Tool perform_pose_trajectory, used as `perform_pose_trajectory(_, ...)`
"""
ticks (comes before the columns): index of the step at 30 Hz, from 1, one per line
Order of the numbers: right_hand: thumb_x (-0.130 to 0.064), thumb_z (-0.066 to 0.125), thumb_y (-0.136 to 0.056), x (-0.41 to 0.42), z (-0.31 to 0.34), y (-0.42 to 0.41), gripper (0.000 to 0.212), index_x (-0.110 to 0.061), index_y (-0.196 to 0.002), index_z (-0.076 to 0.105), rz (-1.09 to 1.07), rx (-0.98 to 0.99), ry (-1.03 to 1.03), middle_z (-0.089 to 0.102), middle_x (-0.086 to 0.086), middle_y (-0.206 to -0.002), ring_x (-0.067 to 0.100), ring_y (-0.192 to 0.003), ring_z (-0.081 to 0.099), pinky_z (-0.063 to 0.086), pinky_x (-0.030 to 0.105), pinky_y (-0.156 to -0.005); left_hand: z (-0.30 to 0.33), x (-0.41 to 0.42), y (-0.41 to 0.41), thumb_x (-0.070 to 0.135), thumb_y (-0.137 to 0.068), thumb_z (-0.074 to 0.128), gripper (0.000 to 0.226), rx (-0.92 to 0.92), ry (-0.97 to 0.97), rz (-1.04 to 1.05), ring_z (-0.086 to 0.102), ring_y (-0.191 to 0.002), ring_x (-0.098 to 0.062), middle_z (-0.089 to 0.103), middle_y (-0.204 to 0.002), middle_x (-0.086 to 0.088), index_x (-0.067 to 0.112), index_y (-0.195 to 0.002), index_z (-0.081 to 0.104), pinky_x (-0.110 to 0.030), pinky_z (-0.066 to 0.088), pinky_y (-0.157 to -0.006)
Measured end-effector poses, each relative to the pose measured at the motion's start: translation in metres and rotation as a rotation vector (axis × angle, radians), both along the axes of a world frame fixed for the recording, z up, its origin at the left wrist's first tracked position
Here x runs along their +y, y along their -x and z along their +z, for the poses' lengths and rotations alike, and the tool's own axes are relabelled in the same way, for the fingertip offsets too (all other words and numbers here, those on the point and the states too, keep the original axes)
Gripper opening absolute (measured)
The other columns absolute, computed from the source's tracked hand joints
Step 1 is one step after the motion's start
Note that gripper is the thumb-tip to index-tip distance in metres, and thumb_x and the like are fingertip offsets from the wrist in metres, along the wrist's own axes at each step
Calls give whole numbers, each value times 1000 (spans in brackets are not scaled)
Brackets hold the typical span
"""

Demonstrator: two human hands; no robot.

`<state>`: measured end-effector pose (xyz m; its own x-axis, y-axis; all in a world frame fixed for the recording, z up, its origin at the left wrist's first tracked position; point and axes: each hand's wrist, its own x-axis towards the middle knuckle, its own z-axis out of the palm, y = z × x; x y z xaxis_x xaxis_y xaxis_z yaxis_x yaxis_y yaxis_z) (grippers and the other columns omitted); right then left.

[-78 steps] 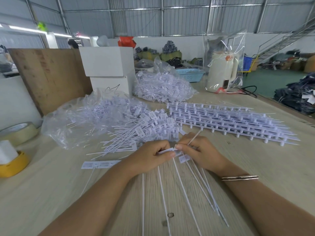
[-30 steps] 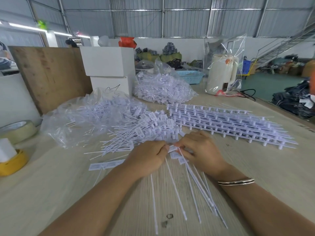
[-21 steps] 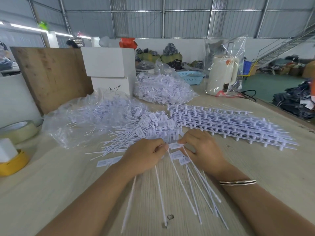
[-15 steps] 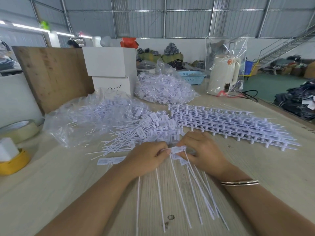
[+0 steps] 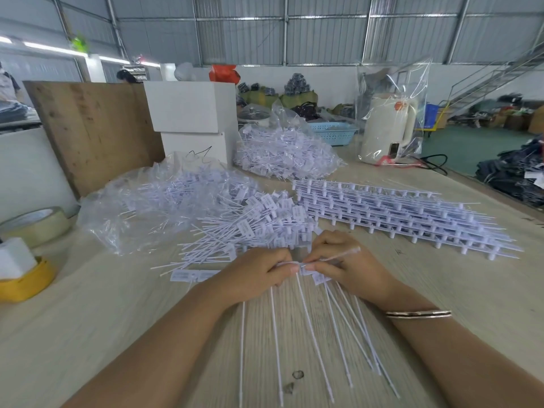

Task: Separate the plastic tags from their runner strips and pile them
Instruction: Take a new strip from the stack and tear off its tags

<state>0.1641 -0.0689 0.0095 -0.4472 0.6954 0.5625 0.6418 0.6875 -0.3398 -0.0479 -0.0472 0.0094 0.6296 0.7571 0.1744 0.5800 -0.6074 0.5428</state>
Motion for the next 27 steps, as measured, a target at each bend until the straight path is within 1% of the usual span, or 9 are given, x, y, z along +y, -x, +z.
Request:
perform_pose_trajectory(4,-32,59,-87,1,-2,-1,25,-12,-83,73,2,12,19,61,0,-86,-4,-79,51,35,6,-71,1,-1,-2,38,-94,52,26,2,-23,-18,52,-57,-6,62,-69,4,33,-69,45,-29,41,-59)
perform_pose_trajectory(8,-33,56,-86,1,-2,-2,28,-12,-86,74,0,98,47,60,-1,-86,3,-80,55,44,20,-71,4,-3,-1,37,-94,52,22,-88,51,-24,51,-55,-1,62,-68,10,25,-77,53,-23,38,-58)
perform_pose_trajectory(11,-32,57,-88,0,-1,1,20,-21,-85,73,-16,176,18,62,-6,-81,1,-75,57,44,17,-67,9,-5,-3,35,-94,53,22,-165,101,-40,52,-57,10,65,-69,19,17,-83,57,-8,34,-54)
perform_pose_trajectory(13,-27,58,-90,2,1,-8,19,-33,-74,66,-169,377,20,63,-7,-72,-2,-63,56,42,14,-59,10,-7,-2,34,-94,53,20,-118,104,-71,52,-57,11,65,-71,24,17,-84,59,-7,34,-55)
perform_pose_trajectory(15,-25,58,-91,4,2,-19,28,-33,-64,60,-341,579,51,62,2,-64,12,-53,52,41,28,-56,9,-9,-1,35,-95,52,20,-91,110,-77,52,-59,6,66,-76,23,20,-85,60,-13,37,-56)
perform_pose_trajectory(17,-23,59,-90,4,1,-23,27,-37,-67,61,-324,526,77,62,-3,-63,21,-58,54,42,29,-59,9,-9,0,34,-96,50,21,-92,108,-64,49,-57,7,65,-74,26,19,-85,60,-14,36,-55)
perform_pose_trajectory(19,-16,60,-88,1,0,-16,29,-44,-82,64,-196,374,136,61,-11,-70,8,-61,53,40,18,-58,9,-11,-1,32,-97,49,22,-88,101,-51,47,-54,9,60,-66,29,18,-83,59,-8,32,-53)
perform_pose_trajectory(22,0,61,-86,3,0,-11,30,-27,-98,69,-93,231,138,53,-7,-78,3,-67,49,34,13,-59,10,-12,-1,26,-96,50,20,-70,127,-44,49,-59,6,61,-69,20,24,-78,57,-13,34,-58)
perform_pose_trajectory(27,14,51,-83,4,-3,-13,37,-12,-101,70,-101,126,182,48,0,-89,15,-80,50,40,25,-69,12,-11,0,15,-94,47,25,6,118,-26,51,-62,-11,64,-77,-2,31,-75,53,-30,38,-63)
